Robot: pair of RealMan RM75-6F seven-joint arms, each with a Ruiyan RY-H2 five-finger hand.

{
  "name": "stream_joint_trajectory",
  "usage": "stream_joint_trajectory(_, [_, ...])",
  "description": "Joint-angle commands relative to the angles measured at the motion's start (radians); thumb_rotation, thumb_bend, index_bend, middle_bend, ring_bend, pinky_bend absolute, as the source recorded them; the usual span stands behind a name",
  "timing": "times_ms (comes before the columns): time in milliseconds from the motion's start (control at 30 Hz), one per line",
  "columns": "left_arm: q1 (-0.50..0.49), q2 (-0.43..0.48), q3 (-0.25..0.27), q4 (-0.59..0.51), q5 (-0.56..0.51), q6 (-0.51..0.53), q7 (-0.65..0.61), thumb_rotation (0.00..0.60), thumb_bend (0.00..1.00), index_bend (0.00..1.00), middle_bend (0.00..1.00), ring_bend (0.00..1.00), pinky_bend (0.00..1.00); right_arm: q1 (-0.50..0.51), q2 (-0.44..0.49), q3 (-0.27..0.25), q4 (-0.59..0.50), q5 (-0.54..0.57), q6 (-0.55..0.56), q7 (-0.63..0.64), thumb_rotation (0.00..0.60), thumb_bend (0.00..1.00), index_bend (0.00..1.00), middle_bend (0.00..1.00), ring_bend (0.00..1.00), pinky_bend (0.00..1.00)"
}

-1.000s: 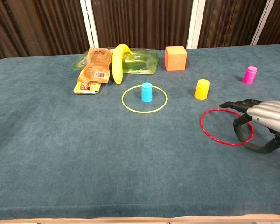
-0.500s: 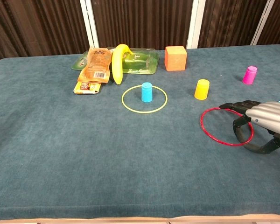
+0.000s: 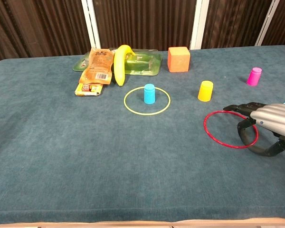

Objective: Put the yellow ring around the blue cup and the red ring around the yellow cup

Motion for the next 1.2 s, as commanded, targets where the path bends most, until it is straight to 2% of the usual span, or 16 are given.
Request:
stream_joint_trajectory(33, [0.0,0.0,0.0,0.0,0.0,0.0,0.0,0.6,0.46,0.0,0.0,0.0,0.0,-0.003,0.002,0.003,-0.003,-0.006,0.014,0.004,0.6,0.63,0.85,0.09,0.0,0.0])
stream_joint_trajectory(567, [0.002,0.001,0.002,0.0,0.004,0.003,-0.003,0.6,0.45,0.0,0.0,0.0,0.0,-0.001,0.016,0.047,-0.029,-0.067,0.155,0.049,0.6,0.63,0.89,0.11,0.0,0.0])
stream_joint_trajectory(833, [0.004,0.001,0.002,0.0,0.004,0.006,-0.004,0.6,0.45,0.0,0.0,0.0,0.0,0.035,0.027,0.098,-0.073,-0.097,0.208,0.015,0.6,0.63,0.89,0.12,0.0,0.0])
stream_joint_trajectory(1033, [0.004,0.001,0.002,0.002,0.003,0.005,-0.007,0.6,0.45,0.0,0.0,0.0,0.0,0.076,0.033,0.148,-0.101,-0.087,0.199,-0.064,0.6,0.63,0.89,0.13,0.0,0.0])
stream_joint_trajectory(1200, [0.0,0.002,0.0,0.001,-0.001,-0.003,-0.007,0.6,0.45,0.0,0.0,0.0,0.0,0.118,0.011,0.202,-0.048,-0.005,0.123,-0.104,0.6,0.63,0.89,0.13,0.0,0.0])
